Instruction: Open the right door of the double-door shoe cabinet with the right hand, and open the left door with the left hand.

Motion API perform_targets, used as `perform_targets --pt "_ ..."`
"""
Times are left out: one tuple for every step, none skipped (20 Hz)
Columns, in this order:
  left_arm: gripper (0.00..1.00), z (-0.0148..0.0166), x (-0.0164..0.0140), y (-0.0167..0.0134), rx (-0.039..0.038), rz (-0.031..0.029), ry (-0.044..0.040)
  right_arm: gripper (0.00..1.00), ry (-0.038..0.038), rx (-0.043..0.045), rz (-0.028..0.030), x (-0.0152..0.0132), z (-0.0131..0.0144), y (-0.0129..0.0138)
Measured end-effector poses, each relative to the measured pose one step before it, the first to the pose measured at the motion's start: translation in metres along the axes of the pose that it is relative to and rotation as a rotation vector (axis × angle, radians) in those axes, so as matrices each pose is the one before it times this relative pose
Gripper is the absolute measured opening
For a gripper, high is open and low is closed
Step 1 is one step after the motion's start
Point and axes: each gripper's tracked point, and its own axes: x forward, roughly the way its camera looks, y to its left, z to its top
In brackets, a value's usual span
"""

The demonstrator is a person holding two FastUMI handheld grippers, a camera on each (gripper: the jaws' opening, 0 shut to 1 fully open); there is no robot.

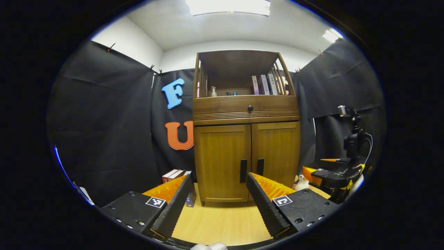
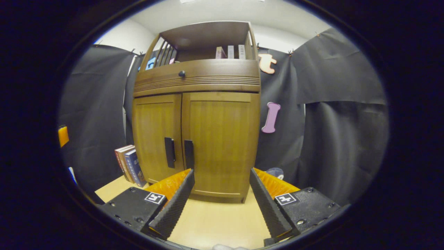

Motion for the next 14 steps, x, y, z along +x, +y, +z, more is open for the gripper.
perform_targets --pt "0.96 -0.00128 -0.00224 0.00389 -0.00018 0.01756 0.00887 1.0 0.00523 -0.005 0.01387 0.01386 -0.00078 0.00888" --pt "0.96 -0.00211 -0.00126 0.00604 0.00307 0.0131 0.00186 1.0 0.00137 0.00036 0.02347 0.0156 0.00134 0.01071" --pt "0.96 -0.00288 -0.00119 0.00561 0.00392 0.01655 0.00074 1.0 0.00076 0.00425 0.01965 0.01539 0.00363 0.00904" --pt "0.96 -0.00394 -0.00286 0.00713 0.00675 0.019 0.00747 1.0 -0.00173 -0.00047 0.01452 0.01729 0.00366 0.00773" --pt "0.96 -0.00414 -0.00254 0.00593 0.00666 0.02228 0.01206 1.0 0.01018 -0.00609 0.00743 0.01658 -0.00014 0.00509" --pt "0.96 -0.00348 -0.00248 0.00403 0.00131 0.02026 0.00839 1.0 0.00022 -0.00139 0.00928 0.01635 0.00265 0.00574" --pt "0.96 -0.00191 -0.00211 0.00231 -0.00224 0.01925 0.00775 1.0 -0.00225 -0.00079 0.00677 0.01759 0.00148 0.00659" --pt "0.96 -0.00173 -0.0022 0.00238 -0.00079 0.02016 0.00698 1.0 0.01904 -0.00869 0.00499 0.0168 -0.00296 0.00435" --pt "0.96 -0.00222 -0.00156 0.0022 0.00405 0.02075 0.00728 1.0 0.01424 -0.01055 0.00583 0.01652 -0.00327 0.00363" --pt "0.96 0.00022 -0.00202 0.00311 0.00778 0.02226 -0.00078 1.0 0.02024 -0.01446 -0.00682 0.01388 -0.00535 -0.00006" --pt "0.96 0.00045 -0.00168 0.00253 0.00711 0.02451 0.00448 0.97 0.02945 -0.00528 -0.00023 0.01311 -0.00803 0.00194" --pt "0.96 -0.0016 -0.00209 0.00041 0.00208 0.01818 0.00797 0.97 0.02259 0.0106 0.00725 0.01144 -0.00452 0.00412" --pt "0.96 0.0003 -0.00164 0.00031 -0.0011 0.01609 0.00033 0.95 0.01664 0.01031 0.01152 0.01179 -0.00497 0.00356" --pt "0.96 0.00046 -0.00009 0.00112 -0.00254 0.01585 0.00392 0.93 0.01556 0.00269 0.00186 0.009 -0.00436 0.00116"
